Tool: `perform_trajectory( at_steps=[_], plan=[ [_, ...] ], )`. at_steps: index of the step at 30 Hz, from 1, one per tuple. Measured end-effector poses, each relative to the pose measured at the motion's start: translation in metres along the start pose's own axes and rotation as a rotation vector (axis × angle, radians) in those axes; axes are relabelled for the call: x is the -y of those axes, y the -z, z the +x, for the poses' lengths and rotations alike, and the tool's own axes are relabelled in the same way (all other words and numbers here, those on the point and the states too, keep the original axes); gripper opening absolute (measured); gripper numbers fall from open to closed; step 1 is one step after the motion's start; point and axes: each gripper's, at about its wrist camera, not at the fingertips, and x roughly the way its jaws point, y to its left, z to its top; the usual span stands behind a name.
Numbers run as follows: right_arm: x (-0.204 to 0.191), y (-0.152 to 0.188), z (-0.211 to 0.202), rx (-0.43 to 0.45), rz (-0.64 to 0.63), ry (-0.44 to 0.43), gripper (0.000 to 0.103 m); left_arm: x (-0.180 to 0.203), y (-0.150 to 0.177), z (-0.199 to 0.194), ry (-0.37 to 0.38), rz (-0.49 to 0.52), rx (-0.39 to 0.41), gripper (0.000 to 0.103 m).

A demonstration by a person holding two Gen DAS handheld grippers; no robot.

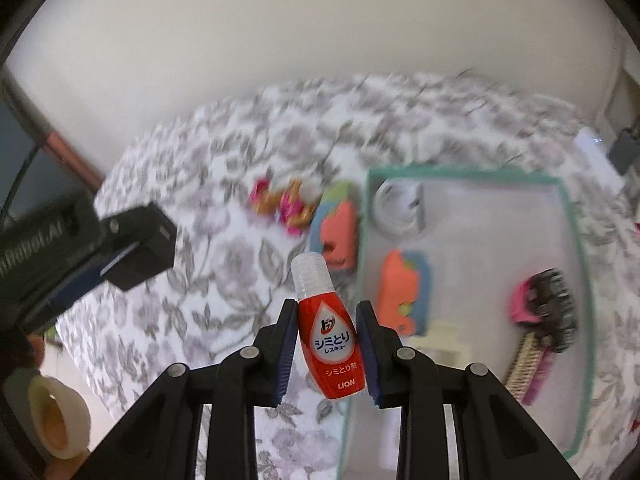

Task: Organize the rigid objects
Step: 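Carry charger and red bottle into the tray and open both tools to release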

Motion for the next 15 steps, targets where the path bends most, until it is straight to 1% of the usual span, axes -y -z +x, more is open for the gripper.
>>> perform_trajectory(
  at_steps=[4, 7, 11, 15],
  plan=[
    [0.025, -0.012, -0.028, 0.078, 0.065, 0.036, 0.031, 0.016, 0.0, -0.014, 0.043, 0.028, 0.048, 0.072],
    [0.046, -0.017, -0.043, 0.117, 0.12, 0.057, 0.031, 0.028, 0.002, -0.02, 0.076, 0.052, 0.066, 0.072],
    [0.07, -0.02, -0.055, 0.149, 0.176, 0.097, 0.031, 0.046, 0.007, -0.023, 0.111, 0.088, 0.08, 0.072],
    [0.092, -0.022, -0.058, 0.158, 0.221, 0.127, 0.031, 0.068, 0.014, -0.023, 0.144, 0.134, 0.093, 0.072]
  ],
)
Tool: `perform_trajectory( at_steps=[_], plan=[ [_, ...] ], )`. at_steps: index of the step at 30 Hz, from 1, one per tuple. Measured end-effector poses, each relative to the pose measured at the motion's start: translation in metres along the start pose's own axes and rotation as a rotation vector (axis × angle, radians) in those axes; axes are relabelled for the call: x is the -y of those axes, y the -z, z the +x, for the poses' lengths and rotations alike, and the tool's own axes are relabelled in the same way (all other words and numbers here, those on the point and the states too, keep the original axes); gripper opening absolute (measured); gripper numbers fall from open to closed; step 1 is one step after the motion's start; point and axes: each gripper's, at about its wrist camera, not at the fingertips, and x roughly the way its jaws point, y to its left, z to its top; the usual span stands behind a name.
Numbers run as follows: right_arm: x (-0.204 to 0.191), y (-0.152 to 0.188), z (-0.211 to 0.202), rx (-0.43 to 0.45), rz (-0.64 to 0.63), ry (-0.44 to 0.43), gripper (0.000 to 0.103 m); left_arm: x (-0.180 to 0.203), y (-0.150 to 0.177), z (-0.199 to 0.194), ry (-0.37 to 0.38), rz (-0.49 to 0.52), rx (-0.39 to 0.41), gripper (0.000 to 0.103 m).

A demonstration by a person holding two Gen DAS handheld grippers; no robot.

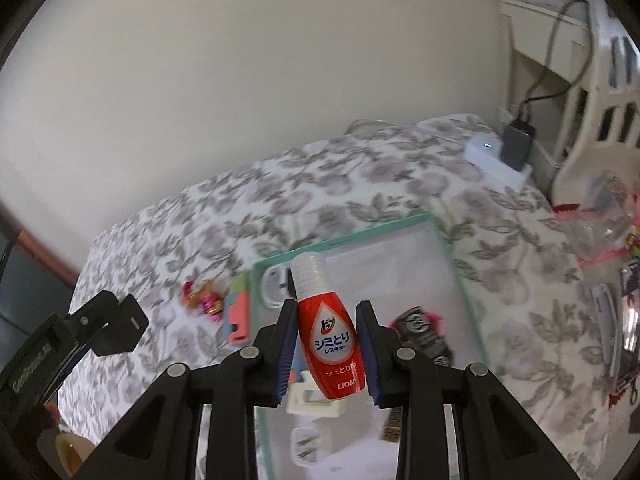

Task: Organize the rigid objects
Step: 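Carry charger and red bottle into the tray and open both tools to release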

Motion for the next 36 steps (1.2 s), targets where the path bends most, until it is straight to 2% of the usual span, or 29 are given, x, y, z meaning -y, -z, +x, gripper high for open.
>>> perform_trajectory(
  at_steps=[4, 9, 17, 36],
  plan=[
    [0.016, -0.004, 0.0, 0.007, 0.03, 0.022, 0.032, 0.025, 0.011, 0.012, 0.024, 0.064, -0.011, 0.072],
    [0.026, -0.005, 0.003, 0.004, 0.025, 0.065, 0.032, 0.051, 0.026, 0.036, 0.05, 0.133, -0.067, 0.072],
    [0.038, 0.011, 0.047, -0.125, 0.03, 0.085, 0.032, 0.065, 0.045, 0.068, 0.089, 0.146, -0.161, 0.072],
    [0.048, 0.022, 0.069, -0.223, 0.05, 0.108, 0.032, 0.062, 0.062, 0.1, 0.109, 0.131, -0.278, 0.072]
  ],
)
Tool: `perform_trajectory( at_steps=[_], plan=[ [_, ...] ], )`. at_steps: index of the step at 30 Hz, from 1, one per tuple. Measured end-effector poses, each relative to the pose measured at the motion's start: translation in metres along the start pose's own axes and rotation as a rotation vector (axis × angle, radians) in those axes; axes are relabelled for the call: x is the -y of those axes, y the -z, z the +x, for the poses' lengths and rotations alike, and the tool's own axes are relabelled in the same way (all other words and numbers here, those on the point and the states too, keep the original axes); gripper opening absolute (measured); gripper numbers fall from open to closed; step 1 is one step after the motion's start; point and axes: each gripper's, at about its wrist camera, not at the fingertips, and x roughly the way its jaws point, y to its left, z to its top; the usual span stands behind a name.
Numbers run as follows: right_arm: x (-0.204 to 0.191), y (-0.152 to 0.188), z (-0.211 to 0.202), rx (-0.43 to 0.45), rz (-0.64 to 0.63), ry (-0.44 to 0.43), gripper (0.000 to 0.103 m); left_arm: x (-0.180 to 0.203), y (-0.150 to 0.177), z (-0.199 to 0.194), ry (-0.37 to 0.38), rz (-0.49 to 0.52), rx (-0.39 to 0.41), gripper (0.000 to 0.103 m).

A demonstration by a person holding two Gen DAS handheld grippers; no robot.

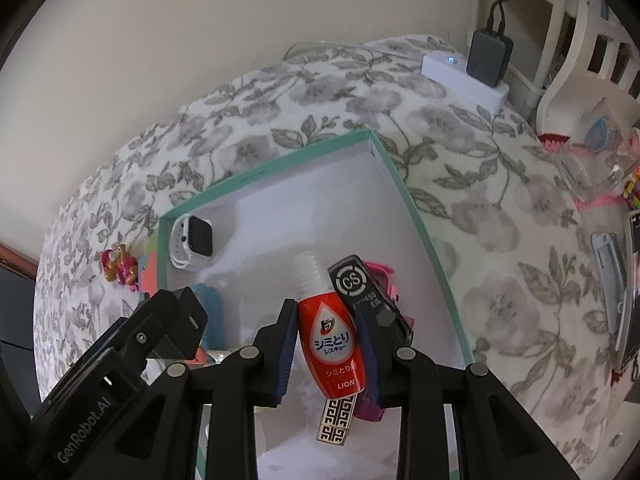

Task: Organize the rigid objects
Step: 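Carry charger and red bottle into the tray and open both tools to release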

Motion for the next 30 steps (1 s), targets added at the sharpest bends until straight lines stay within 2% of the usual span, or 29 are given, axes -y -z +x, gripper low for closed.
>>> perform_trajectory(
  at_steps=[12, 19, 24, 30],
  plan=[
    [0.0, 0.001, 0.0, -0.007, -0.002, 0.006, 0.032, -0.003, 0.002, 0.009, -0.003, -0.004, -0.039, 0.072],
    [-0.001, 0.0, -0.001, -0.007, 0.0, 0.005, 0.032, 0.0, -0.001, -0.001, -0.011, 0.004, -0.017, 0.073],
    [-0.003, -0.004, -0.016, 0.032, -0.003, 0.004, 0.032, 0.002, -0.004, -0.008, -0.026, 0.014, -0.011, 0.073],
    [-0.01, -0.009, -0.039, 0.092, -0.024, -0.005, 0.032, -0.002, -0.011, -0.028, -0.049, 0.0, 0.034, 0.074]
  ],
)
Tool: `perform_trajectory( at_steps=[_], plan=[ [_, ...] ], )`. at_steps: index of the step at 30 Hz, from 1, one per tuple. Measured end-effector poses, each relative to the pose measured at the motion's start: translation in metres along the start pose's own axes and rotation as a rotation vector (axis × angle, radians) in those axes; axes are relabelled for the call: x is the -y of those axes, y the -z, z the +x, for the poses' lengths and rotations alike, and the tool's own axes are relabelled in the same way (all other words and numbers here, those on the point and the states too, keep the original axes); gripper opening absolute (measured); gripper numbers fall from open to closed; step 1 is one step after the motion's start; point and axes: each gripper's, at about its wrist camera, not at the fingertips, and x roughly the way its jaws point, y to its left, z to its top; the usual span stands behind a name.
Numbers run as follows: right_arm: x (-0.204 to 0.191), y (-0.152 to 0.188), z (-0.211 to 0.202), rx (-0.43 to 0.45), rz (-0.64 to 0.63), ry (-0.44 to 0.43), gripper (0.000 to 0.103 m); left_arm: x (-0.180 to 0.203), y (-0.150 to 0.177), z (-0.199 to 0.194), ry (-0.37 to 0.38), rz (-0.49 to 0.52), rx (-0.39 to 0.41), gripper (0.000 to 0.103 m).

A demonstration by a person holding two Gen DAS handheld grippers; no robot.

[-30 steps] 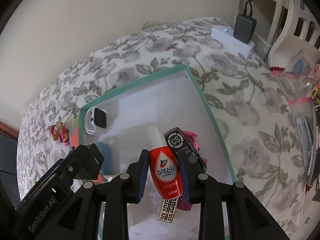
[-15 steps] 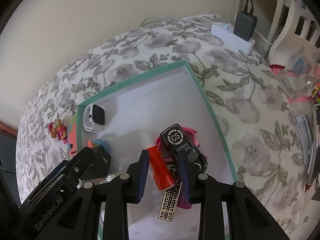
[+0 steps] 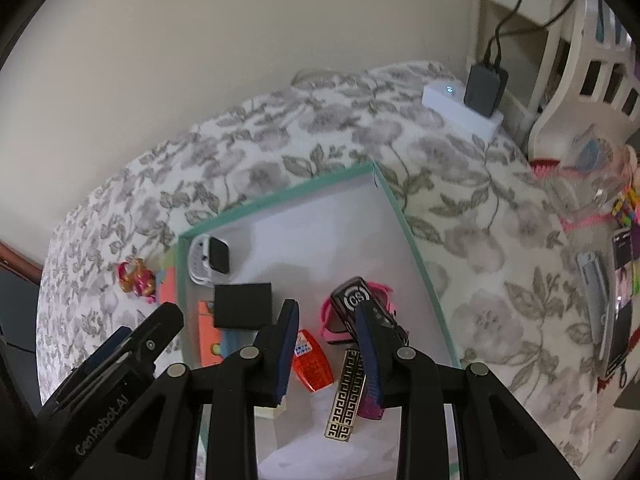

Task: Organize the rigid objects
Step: 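Carry charger and red bottle into the tray and open both tools to release, then move both tools back over the pile toward the dog figure and orange-blue toy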

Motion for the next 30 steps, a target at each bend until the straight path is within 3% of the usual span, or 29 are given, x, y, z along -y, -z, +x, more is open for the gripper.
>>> perform_trajectory(
  at_steps=[10, 13, 16, 24, 28, 30],
  plan=[
    [-0.01, -0.01, -0.042, 0.113, -0.031, -0.019, 0.032, -0.014, -0.011, -0.028, -0.052, -0.043, 0.052, 0.075],
    [-0.013, -0.011, -0.052, 0.139, -0.035, -0.019, 0.032, -0.021, -0.014, -0.036, -0.077, -0.062, 0.067, 0.086],
    [-0.013, -0.012, -0.054, 0.141, -0.032, -0.013, 0.032, -0.029, -0.016, -0.041, -0.099, -0.084, 0.073, 0.087],
    [-0.023, -0.007, -0.039, 0.092, -0.06, 0.003, 0.058, -0.067, -0.018, -0.041, -0.216, -0.197, 0.047, 0.087],
    [-0.038, -0.003, -0.029, 0.063, -0.112, -0.001, 0.064, -0.089, -0.017, -0.034, -0.25, -0.259, 0.013, 0.087],
    [-0.046, 0.0, -0.024, 0.05, -0.136, -0.001, 0.077, -0.097, -0.015, -0.033, -0.257, -0.28, 0.001, 0.087]
  ],
)
